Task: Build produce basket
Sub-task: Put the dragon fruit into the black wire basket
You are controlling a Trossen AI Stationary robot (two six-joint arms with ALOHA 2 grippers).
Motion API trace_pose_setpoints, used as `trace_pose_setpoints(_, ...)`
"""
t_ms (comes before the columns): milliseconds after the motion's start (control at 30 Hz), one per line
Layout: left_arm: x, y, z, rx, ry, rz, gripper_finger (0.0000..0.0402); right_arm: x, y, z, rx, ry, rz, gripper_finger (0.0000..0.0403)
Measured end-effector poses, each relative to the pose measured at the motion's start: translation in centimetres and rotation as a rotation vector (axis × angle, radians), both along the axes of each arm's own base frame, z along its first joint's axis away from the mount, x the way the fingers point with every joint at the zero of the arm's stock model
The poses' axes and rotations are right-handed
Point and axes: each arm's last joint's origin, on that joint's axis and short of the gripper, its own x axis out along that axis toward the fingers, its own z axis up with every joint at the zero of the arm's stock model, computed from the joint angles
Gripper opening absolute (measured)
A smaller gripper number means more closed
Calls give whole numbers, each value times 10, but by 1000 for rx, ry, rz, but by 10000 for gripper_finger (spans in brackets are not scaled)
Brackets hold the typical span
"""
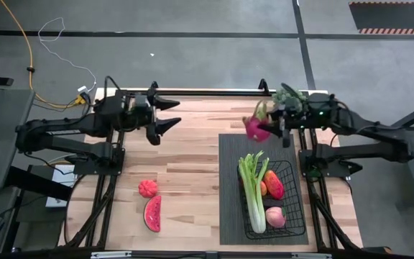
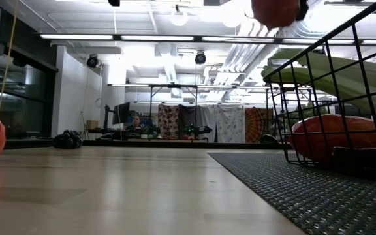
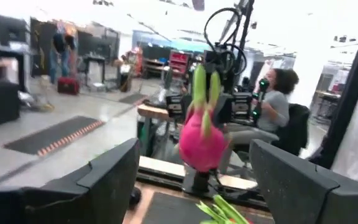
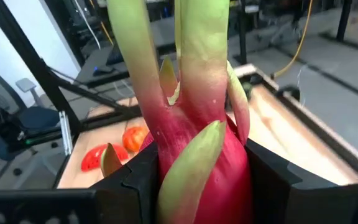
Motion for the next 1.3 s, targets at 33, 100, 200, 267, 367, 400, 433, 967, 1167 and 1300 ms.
trace_pose_setpoints(33, -1, -1, 1, 11, -1, 1, 291, -1, 0, 5, -15, -11, 3, 166)
trace_pose_setpoints(100, -1, -2, 1, 13, -2, 2, 291, -3, 1, 13, -35, -29, 5, 166)
trace_pose_setpoints(200, 0, -4, 0, 2, 0, -17, 291, -4, 1, 16, -46, -35, 5, 167)
trace_pose_setpoints(267, 3, -6, -2, -6, 9, -30, 291, -4, 1, 16, -49, -33, 6, 167)
trace_pose_setpoints(367, 7, -8, -5, -12, 26, -36, 291, -3, 2, 15, 28, -29, 19, 167)
trace_pose_setpoints(400, 7, -9, -5, -13, 25, -35, 291, -2, 3, 13, 78, -16, 38, 167)
trace_pose_setpoints(433, 8, -9, -5, -15, 25, -35, 291, -2, 5, 11, 128, 8, 67, 167)
trace_pose_setpoints(967, 8, -8, -5, 3, 34, -24, 291, -27, 99, -18, 745, 493, 220, 167)
trace_pose_setpoints(1167, 8, -9, -5, 5, 34, -28, 291, -32, 129, -36, 756, 569, -21, 167)
trace_pose_setpoints(1300, 9, -9, -5, 14, 37, -42, 291, -28, 147, -56, 751, 671, -182, 168)
